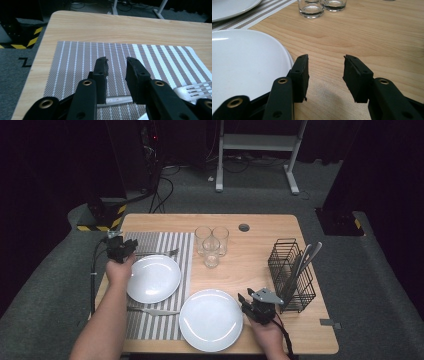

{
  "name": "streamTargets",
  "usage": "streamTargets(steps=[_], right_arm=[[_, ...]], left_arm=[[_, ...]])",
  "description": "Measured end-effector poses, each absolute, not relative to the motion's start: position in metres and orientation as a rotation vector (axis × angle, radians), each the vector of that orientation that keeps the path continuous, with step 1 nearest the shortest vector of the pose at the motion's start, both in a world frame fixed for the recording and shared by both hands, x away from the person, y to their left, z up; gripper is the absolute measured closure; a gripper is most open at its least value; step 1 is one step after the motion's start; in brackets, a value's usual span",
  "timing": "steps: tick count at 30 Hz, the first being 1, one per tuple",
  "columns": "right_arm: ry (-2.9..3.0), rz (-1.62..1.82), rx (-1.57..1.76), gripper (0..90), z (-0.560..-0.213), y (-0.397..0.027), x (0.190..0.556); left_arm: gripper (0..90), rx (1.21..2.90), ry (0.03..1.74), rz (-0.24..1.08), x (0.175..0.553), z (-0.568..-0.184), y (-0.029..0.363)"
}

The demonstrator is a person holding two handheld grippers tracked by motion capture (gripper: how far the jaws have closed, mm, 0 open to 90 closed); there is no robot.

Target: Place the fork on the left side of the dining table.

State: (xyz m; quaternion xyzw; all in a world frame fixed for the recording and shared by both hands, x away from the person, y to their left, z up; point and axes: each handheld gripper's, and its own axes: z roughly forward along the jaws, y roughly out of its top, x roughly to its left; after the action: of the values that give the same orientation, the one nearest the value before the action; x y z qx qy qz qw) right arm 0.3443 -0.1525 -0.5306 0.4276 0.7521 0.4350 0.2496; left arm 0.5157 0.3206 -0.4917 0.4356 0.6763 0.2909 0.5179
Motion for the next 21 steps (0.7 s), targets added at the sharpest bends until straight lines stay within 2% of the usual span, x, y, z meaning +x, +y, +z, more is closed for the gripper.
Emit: streamTargets(steps=[11, 21], right_arm=[[2.052, 1.18, 1.156, 55.3, -0.531, -0.152, 0.344], [2.046, 1.191, 1.136, 55.5, -0.531, -0.152, 0.343]], left_arm=[[72.2, 1.062, 1.631, 0.722, 0.496, -0.492, 0.32], [73.9, 1.093, 1.63, 0.734, 0.477, -0.491, 0.302]])
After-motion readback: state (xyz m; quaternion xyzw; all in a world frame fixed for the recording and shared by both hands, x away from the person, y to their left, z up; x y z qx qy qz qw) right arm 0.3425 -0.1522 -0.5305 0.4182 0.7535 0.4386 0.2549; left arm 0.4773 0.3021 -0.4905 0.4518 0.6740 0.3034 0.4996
